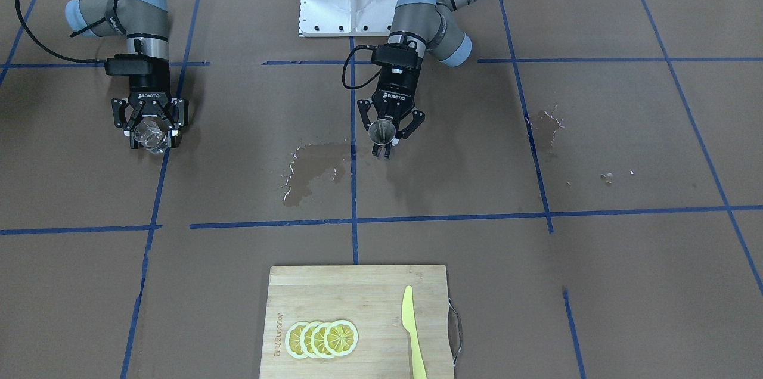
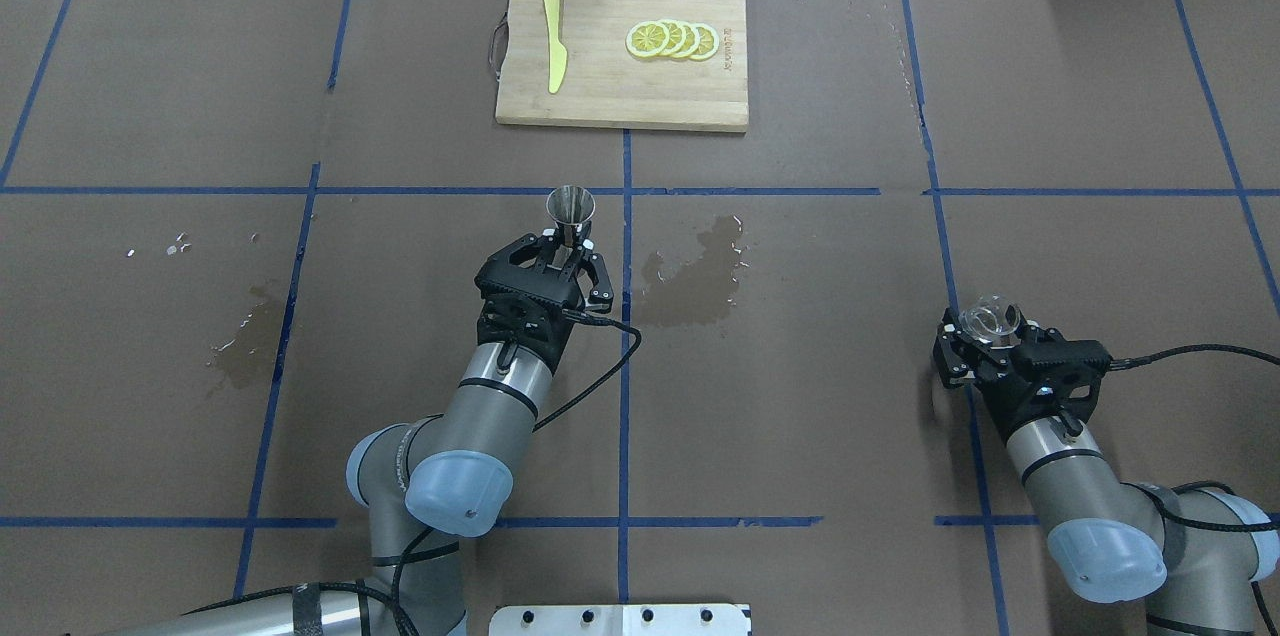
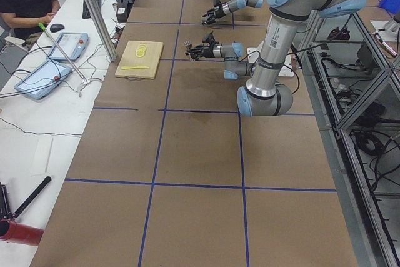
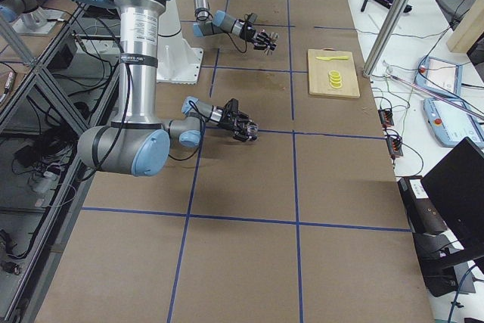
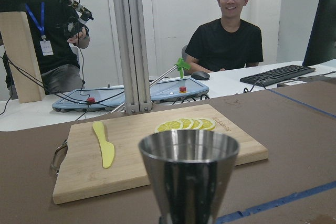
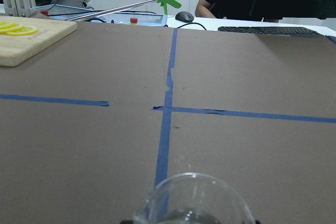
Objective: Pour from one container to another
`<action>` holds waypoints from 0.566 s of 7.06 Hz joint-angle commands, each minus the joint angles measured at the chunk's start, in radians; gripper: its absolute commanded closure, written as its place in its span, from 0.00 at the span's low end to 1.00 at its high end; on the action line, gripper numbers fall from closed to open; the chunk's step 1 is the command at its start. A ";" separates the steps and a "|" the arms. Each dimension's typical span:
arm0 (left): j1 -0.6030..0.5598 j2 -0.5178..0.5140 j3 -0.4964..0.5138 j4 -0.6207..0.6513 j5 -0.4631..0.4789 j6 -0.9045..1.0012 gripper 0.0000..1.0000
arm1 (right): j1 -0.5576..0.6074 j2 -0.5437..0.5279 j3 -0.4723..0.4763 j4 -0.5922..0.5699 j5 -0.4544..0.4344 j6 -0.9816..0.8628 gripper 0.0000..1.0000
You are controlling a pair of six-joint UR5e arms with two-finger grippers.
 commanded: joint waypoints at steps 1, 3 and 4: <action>0.000 0.000 -0.001 0.000 0.000 0.000 1.00 | 0.002 0.000 0.005 0.000 0.000 0.000 0.70; 0.000 0.000 0.001 0.000 0.000 0.000 1.00 | 0.002 -0.001 0.009 0.052 0.014 -0.011 0.84; 0.000 0.000 0.002 0.000 0.000 0.000 1.00 | 0.006 0.002 0.010 0.078 0.019 -0.044 0.90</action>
